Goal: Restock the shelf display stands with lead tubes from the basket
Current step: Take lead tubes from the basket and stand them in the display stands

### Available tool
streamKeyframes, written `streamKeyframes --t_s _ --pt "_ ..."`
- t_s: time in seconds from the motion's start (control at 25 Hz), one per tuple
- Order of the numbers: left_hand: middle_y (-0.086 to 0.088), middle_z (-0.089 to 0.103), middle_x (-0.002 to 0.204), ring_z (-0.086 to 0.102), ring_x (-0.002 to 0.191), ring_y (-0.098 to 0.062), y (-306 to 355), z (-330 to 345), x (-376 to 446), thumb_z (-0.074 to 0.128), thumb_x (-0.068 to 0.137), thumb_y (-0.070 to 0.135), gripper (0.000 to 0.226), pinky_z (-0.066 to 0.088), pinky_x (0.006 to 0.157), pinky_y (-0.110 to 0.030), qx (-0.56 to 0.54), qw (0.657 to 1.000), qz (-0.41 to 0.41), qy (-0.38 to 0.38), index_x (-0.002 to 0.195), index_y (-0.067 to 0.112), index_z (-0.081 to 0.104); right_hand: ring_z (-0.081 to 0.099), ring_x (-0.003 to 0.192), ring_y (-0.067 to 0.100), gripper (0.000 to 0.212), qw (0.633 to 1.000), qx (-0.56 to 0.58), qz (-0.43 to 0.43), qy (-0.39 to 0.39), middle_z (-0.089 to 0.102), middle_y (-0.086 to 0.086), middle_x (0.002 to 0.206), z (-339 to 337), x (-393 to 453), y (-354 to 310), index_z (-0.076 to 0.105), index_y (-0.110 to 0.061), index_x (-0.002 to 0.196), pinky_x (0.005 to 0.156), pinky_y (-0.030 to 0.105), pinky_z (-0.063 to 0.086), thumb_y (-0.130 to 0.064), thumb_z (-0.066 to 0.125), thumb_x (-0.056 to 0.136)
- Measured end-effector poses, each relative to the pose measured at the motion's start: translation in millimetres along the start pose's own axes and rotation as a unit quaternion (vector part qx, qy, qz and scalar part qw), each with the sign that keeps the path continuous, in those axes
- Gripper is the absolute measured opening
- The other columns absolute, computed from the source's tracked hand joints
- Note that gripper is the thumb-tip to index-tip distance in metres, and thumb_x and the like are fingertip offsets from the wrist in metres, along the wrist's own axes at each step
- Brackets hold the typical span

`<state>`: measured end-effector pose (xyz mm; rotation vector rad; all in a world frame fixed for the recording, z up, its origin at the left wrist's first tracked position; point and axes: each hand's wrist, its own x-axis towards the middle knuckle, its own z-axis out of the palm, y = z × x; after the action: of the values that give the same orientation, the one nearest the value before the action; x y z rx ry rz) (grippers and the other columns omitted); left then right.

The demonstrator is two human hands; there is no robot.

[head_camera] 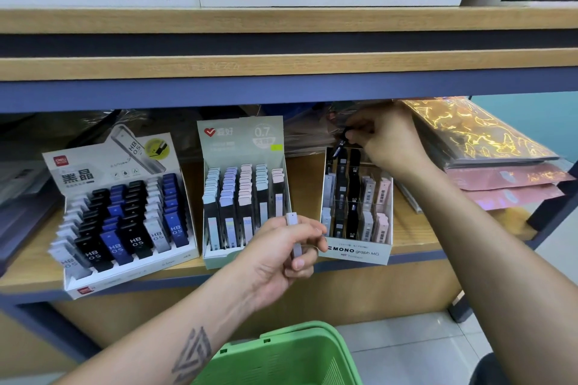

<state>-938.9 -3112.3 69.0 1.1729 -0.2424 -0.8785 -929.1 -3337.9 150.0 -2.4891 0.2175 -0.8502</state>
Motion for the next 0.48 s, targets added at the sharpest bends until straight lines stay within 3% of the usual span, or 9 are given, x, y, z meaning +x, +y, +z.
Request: streamKeyframes --t_s 0.24,0.48 --pt "-0.016 0.061 0.076 0.035 0.042 -0.01 2.1 -1.9 -3.0 0.058 0.092 0.001 0.008 0.023 0.039 -0.019 0.005 1.0 0.0 0.0 0.099 -0.002 0.063 0.062 0.089 0.009 0.016 1.0 -0.018 -0.015 0.012 0.072 -0.003 0.1 -1.0 3.7 -0.2 0.076 -0.014 0.107 0.074 0.011 0.041 -0.011 0.071 0.092" --pt "-0.015 0.062 0.075 0.035 0.042 -0.01 4.0 -0.6 -5.2 0.058 0.093 0.001 0.006 0.023 0.04 -0.019 0.012 1.0 -0.006 0.0 0.095 0.0 0.063 0.069 0.094 0.021 0.014 0.997 -0.072 -0.034 -0.007 0.074 0.006 0.104 21.2 3.7 4.7 0.076 -0.012 0.105 0.085 0.037 0.058 -0.012 0.071 0.092"
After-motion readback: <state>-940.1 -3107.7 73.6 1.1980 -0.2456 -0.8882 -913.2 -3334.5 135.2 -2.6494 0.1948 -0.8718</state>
